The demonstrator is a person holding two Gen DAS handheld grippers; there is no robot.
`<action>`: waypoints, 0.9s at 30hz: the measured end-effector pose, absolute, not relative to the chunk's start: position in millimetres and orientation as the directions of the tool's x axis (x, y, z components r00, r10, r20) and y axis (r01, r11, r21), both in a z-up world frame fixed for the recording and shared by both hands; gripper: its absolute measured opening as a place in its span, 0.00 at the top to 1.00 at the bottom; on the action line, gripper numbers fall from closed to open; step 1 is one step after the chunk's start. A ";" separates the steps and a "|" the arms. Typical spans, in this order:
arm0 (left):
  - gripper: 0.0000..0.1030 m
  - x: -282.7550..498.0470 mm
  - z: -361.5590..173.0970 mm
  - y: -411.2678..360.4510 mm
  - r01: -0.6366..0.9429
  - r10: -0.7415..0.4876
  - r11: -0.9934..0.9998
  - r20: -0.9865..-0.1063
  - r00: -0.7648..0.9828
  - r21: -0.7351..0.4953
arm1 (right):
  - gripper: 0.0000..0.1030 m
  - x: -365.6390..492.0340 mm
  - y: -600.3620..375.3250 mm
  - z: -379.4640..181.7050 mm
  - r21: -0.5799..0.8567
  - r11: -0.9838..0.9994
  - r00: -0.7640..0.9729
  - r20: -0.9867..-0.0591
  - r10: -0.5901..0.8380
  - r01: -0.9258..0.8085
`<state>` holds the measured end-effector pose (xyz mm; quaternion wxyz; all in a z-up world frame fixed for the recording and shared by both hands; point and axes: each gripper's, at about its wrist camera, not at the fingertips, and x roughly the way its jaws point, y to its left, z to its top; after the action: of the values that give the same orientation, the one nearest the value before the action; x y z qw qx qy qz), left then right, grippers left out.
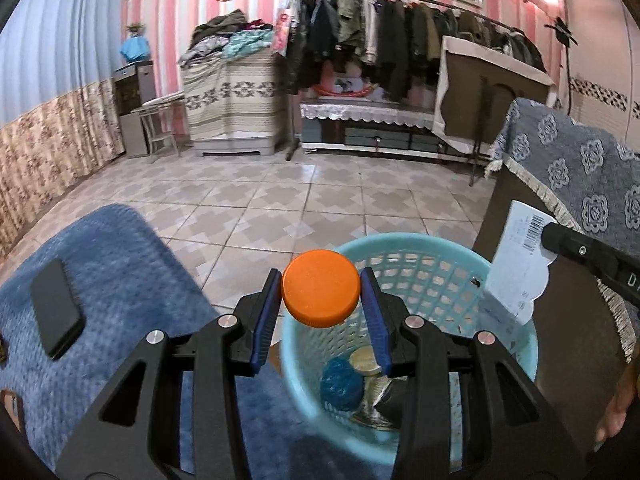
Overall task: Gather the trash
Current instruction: 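Open the left tool dropping the orange lid while the right tool drops the card, then move both open tools back over the remaining items on the rug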
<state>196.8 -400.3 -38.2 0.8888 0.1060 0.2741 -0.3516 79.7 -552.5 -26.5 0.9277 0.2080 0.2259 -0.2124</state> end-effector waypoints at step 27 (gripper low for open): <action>0.09 228.2 -8.0 -319.1 0.467 -0.393 0.884 -0.493 0.776 0.030 | 0.22 128.5 -509.4 -36.7 0.131 0.856 0.755 -0.551 -0.356 0.500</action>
<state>228.2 -319.1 -8.0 0.9393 0.0755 0.2441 -0.2289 128.5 -509.4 -36.7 0.9267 0.1362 0.2633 -0.2309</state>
